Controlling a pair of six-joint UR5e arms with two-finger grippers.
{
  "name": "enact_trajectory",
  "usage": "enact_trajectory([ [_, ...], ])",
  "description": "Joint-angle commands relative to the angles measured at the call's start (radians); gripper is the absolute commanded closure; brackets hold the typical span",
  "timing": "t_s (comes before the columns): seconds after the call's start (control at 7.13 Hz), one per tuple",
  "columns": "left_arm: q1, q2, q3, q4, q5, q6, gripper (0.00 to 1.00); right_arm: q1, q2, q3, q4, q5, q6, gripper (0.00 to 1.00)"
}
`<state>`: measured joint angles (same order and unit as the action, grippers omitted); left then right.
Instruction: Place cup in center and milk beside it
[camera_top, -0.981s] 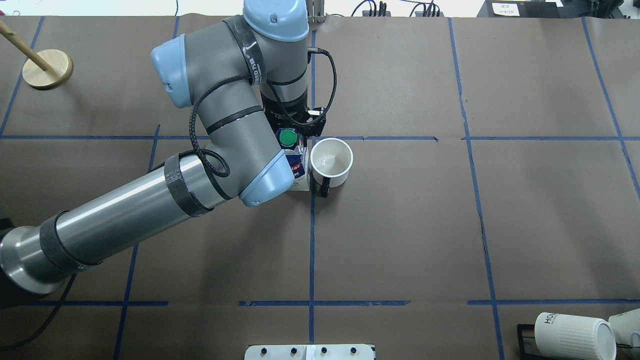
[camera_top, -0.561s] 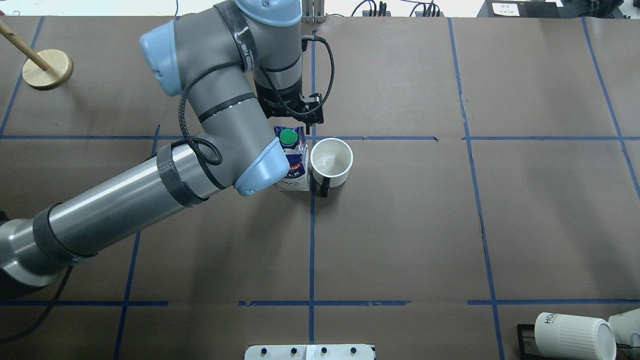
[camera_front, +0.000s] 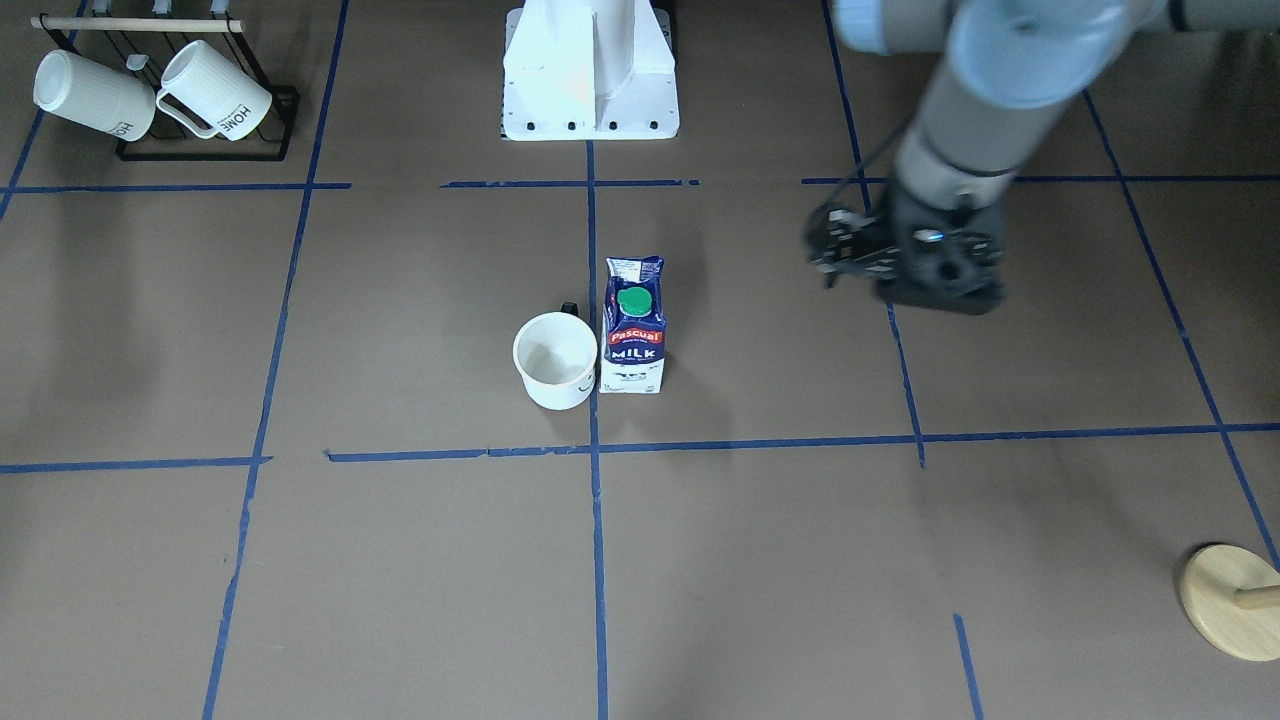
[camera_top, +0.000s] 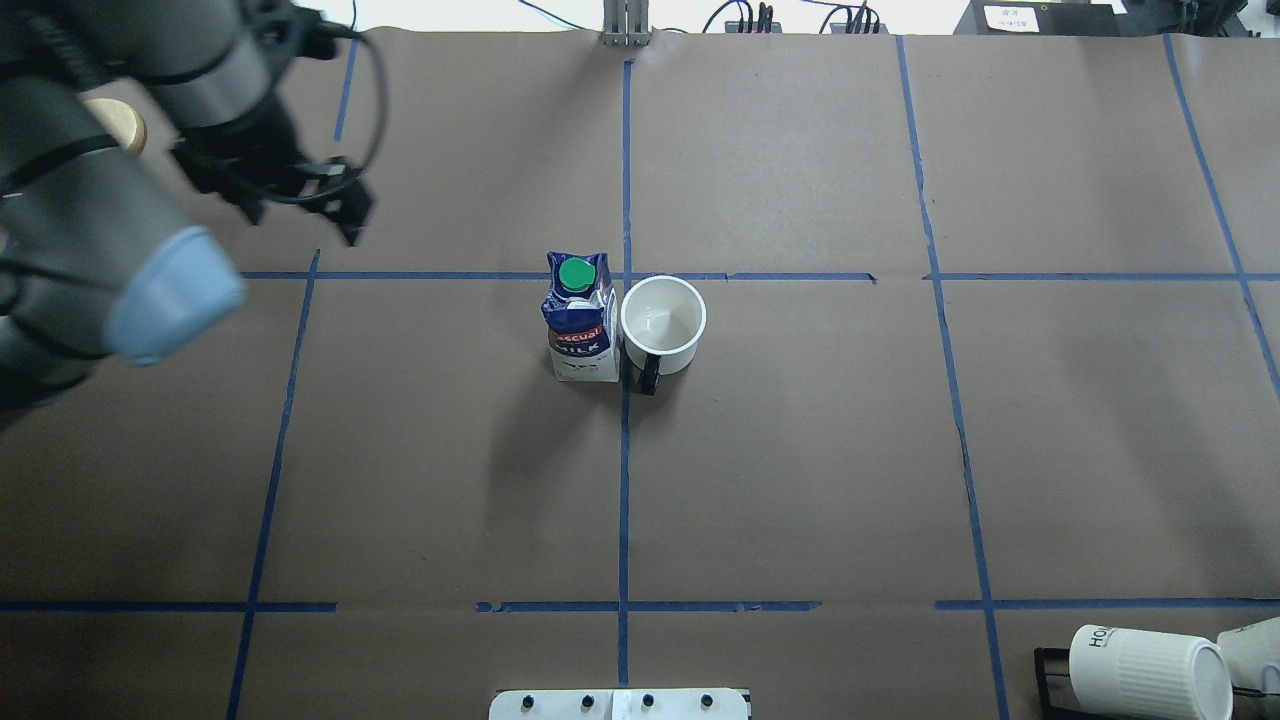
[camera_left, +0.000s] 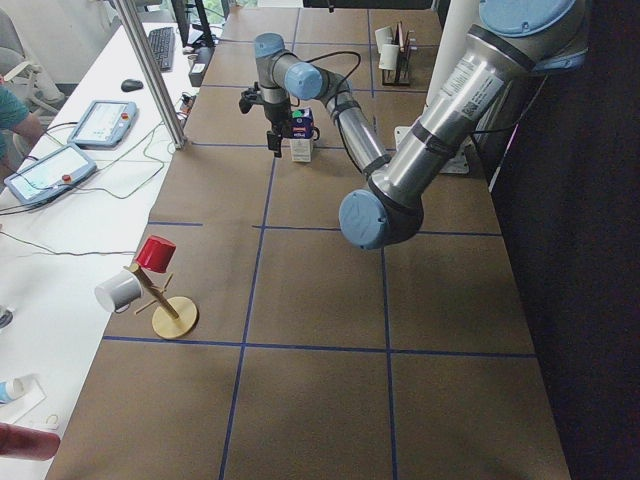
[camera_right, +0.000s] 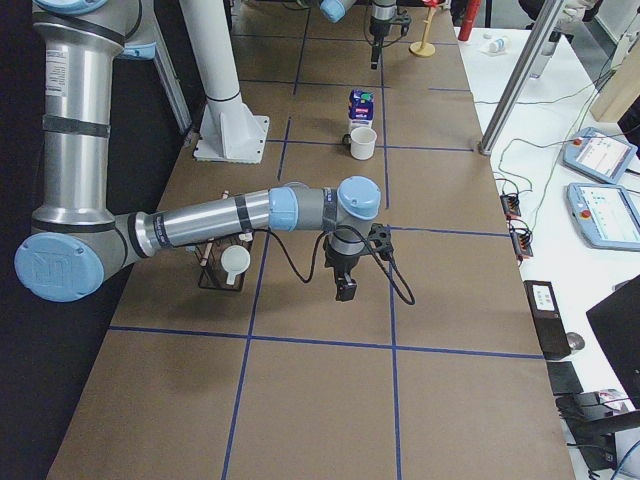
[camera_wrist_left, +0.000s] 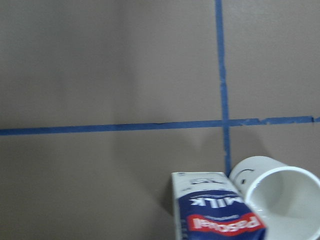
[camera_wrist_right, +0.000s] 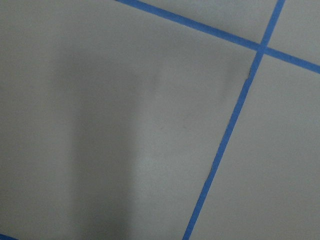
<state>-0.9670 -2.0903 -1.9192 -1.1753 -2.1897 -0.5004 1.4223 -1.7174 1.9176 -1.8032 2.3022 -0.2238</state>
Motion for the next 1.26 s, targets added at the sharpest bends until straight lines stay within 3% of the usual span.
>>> enact_trajectory([
  [0.0,-0.161,0.314,-0.077,-0.114,-0.027,0.284,0.00,0.071,-0.044,-0.014,0.001,-0.006,-0.009,0.00],
  [0.28,-0.347,0.438,0.001,-0.145,-0.045,0.522,0.00,0.092,-0.047,-0.020,0.001,-0.004,-0.005,0.00],
  [0.56,-0.506,0.531,0.194,-0.202,-0.116,0.710,0.00,0.092,-0.045,-0.018,0.001,0.000,0.007,0.00],
  [0.84,-0.539,0.613,0.203,-0.285,-0.123,0.718,0.00,0.092,-0.048,-0.015,0.001,0.002,0.008,0.00],
  [1.12,-0.550,0.640,0.212,-0.287,-0.134,0.715,0.00,0.092,-0.048,-0.017,-0.001,0.002,0.008,0.00],
])
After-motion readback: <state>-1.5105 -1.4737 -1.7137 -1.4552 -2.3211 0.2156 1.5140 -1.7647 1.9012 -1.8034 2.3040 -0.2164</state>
